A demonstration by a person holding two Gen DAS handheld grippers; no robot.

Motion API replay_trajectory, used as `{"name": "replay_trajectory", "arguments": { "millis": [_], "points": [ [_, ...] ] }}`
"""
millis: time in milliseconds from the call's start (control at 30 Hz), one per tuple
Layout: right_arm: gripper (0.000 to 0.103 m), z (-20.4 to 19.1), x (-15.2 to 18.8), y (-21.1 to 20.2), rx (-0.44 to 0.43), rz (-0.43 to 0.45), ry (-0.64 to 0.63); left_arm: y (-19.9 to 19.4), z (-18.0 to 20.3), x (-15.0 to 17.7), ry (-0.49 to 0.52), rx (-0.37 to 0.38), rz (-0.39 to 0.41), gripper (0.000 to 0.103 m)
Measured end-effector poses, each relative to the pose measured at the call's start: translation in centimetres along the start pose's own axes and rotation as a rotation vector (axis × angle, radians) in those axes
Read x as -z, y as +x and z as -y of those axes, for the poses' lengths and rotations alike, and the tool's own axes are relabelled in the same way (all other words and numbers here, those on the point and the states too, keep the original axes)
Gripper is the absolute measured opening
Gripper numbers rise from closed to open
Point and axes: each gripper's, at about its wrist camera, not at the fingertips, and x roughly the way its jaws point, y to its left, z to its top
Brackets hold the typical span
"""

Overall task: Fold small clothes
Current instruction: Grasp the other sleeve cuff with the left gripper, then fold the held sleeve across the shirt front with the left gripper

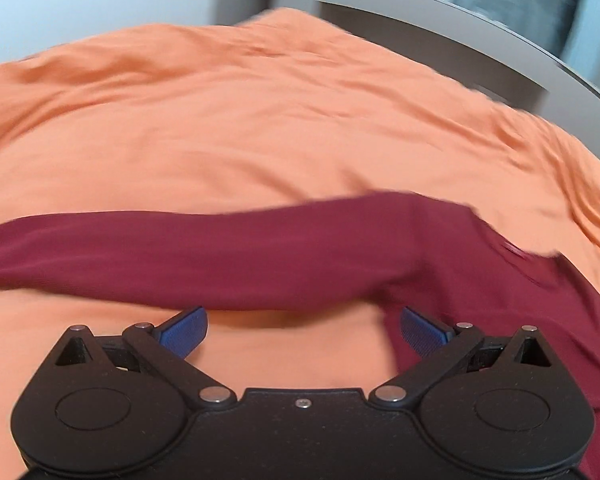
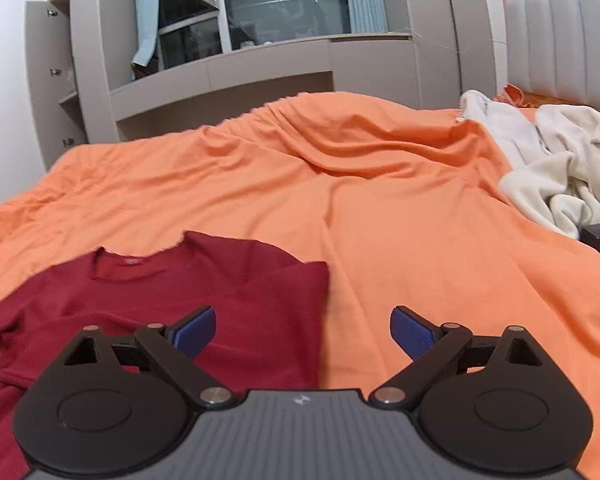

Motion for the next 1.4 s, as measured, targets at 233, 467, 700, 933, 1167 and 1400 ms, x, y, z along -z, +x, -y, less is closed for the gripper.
{"name": "replay_trajectory", "arguments": {
  "millis": [233,467,700,933,1167,1400],
  "points": [
    [0.102,-1.3,-0.2,-0.9,-0.054,0.025,-0.013,-3.5,-9.2,-1.8,-0.175,-0.204,0.032,0.102],
    [0.103,-2.3,0.4,-0.7,-0.082,0.018,-0.022,-2.1,-14.9,-1.5,-0.4,-0.202,0.05,0.102],
    [0.103,-2.6,0.7,-0.6,-0.077,0.015,-0.031,-0.4,-16.9,-1.8,-0.513,-0.269,0.15,0.056],
    [0.103,-2.5,0.8,-0.5,-0.075,0.014,-0.029,-0.6,-17.1,-2.4,-0.53,-0.295,0.236,0.014],
    [0.103,-2.3,0.7,-0.7,-0.075,0.022,-0.022,-2.7,-11.6,-6.1,-0.285,-0.213,0.39,0.005],
    [0.103,-2.0,0.3,-1.0,-0.074,0.036,-0.015,-5.7,-0.7,-9.1,0.047,0.011,0.525,0.005]
  ]
}}
